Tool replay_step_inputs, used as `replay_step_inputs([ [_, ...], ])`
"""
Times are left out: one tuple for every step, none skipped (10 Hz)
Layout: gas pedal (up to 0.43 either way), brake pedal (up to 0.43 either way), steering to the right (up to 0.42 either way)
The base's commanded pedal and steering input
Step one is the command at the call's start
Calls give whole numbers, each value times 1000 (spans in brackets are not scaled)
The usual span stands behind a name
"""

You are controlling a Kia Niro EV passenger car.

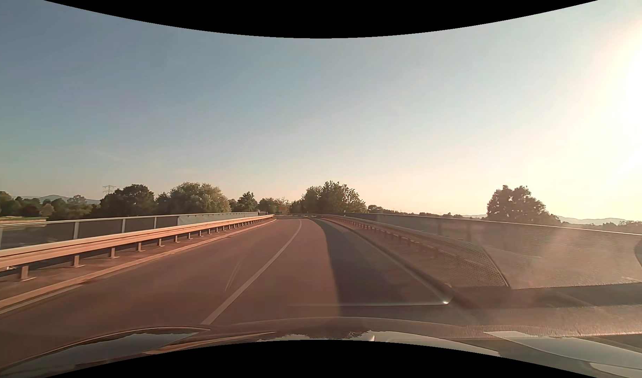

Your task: Follow the waypoints while adhering to traffic rules and regulations

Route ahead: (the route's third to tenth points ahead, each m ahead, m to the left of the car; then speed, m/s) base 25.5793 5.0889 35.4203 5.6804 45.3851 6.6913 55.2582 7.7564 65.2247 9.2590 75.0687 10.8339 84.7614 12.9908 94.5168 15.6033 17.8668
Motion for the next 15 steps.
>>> replay_step_inputs([
  [138,0,-14],
  [138,0,-14],
  [138,0,-14],
  [138,0,-14],
  [138,0,-14],
  [138,0,-14],
  [138,0,-14],
  [130,0,-14],
  [130,0,-14],
  [118,0,-14],
  [110,0,-14],
  [98,0,-14],
  [98,0,-14],
  [87,0,-14],
  [79,0,-13],
])
